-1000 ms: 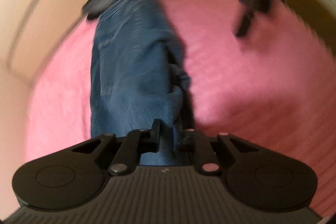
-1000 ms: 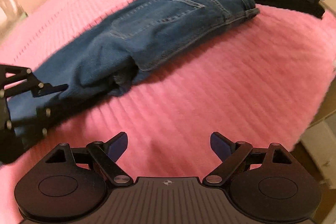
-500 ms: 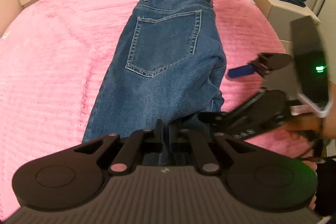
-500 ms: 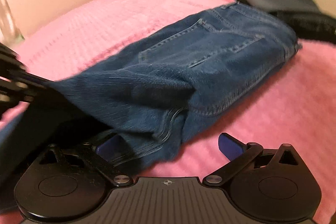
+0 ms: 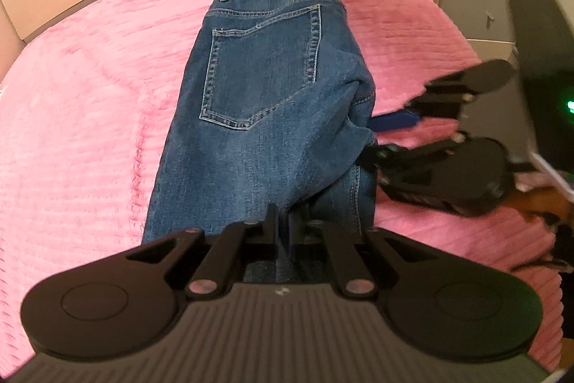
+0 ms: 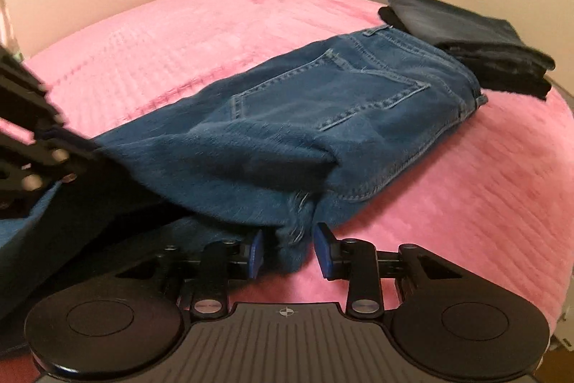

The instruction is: Fold clothes

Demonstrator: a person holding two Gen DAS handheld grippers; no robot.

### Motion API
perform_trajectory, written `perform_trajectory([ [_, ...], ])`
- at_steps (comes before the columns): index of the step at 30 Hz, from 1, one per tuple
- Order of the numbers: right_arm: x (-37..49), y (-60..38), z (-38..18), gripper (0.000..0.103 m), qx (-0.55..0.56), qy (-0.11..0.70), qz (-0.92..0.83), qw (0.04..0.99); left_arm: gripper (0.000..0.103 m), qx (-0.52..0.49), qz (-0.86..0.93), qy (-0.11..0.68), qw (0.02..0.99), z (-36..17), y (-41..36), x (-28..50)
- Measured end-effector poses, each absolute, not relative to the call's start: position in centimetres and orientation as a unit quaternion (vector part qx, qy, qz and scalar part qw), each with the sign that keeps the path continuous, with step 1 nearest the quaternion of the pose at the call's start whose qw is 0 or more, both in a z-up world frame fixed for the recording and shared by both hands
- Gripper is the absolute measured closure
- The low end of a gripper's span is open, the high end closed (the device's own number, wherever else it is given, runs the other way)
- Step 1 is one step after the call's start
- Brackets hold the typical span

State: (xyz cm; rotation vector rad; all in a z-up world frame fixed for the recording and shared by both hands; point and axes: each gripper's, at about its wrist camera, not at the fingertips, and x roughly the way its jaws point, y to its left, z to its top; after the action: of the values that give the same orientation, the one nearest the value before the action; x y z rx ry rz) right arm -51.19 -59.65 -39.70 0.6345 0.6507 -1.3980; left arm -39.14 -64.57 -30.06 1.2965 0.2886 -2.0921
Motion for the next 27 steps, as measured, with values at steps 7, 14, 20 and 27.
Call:
perform_trajectory([
  [7,-53.6,-59.3,-38.7,0.095,0.324,0.279,-0.613,0.665,0.088,0.518,-0.801,0.061,0.293,-30.7,-62.6,-39.9],
  [14,-55.4,-54.2,-37.0,0.103,0.404,0.253,-0.631,0.612,0.087,0.557,-0.795,0.010,0.238,-33.1,-59.1,-40.8],
  [20,-57.4,-53.7,-36.2,0.103,0.412,0.251,-0.627,0.611,0.083,0.540,-0.794,0.050,0.274,-32.0,-58.8,-38.8],
  [27,-57.1,-57.9,-33.6,0.042,0.370,0.228,-0.609,0.664,0.080,0.508,-0.750,0.190,0.378,-31.6,-58.1,-32.0],
])
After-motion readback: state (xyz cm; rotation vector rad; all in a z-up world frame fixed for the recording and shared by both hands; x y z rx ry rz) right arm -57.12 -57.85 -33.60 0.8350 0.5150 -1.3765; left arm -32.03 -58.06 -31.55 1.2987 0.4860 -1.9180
